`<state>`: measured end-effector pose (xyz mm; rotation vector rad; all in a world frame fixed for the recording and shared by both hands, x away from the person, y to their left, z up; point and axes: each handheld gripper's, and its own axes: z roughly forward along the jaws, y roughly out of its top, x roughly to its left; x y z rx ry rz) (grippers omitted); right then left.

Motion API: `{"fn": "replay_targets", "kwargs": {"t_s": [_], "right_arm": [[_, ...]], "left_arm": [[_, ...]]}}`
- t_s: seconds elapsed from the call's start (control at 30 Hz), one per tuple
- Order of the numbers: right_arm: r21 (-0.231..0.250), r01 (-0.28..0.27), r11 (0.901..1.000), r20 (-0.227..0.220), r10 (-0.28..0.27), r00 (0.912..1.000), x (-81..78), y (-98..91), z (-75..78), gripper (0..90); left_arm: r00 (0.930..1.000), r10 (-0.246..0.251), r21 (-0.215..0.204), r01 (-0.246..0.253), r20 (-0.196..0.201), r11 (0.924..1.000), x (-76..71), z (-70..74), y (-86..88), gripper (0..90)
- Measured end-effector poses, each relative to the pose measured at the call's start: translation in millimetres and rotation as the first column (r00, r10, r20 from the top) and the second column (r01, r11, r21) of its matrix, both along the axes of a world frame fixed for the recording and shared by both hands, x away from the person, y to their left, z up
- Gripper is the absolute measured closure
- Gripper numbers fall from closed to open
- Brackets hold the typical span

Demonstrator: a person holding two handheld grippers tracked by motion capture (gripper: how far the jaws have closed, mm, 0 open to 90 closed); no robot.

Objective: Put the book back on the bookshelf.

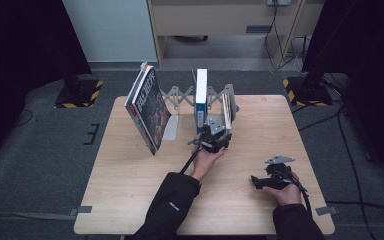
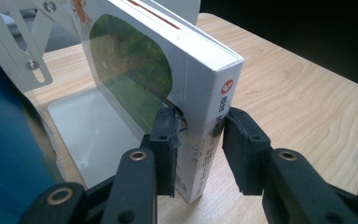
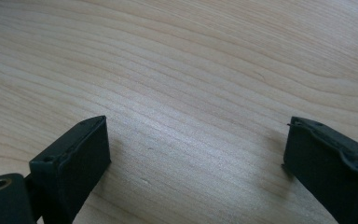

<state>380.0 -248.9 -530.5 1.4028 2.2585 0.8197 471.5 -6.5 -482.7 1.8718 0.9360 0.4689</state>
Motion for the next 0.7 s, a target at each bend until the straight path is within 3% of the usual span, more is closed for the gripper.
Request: {"fn": "replay_targets", "kwargs": {"t_s": [0.33,0.6,0.7], "right_arm": [[0.000,-0.001,1.0000,-0.001,0.001,1.0000,0.1,0.0,0.0,7.1],[0.003,-0.005,1.0000,-0.011,0.005,0.9999,-0.6,0.3,0.9,7.9],[0.002,-0.008,1.0000,-0.020,0.008,0.9998,-1.1,0.6,1.9,8.4]], "left_arm": [[0.9998,-0.001,0.013,0.001,0.019,0.9999,-2.3,0.4,-1.9,62.7],[0.9990,-0.037,0.030,0.037,0.024,0.9989,-17.7,8.5,16.5,57.1],[0.9985,-0.055,0.008,0.055,-0.004,0.9985,-28.1,14.3,33.1,54.2]]}}
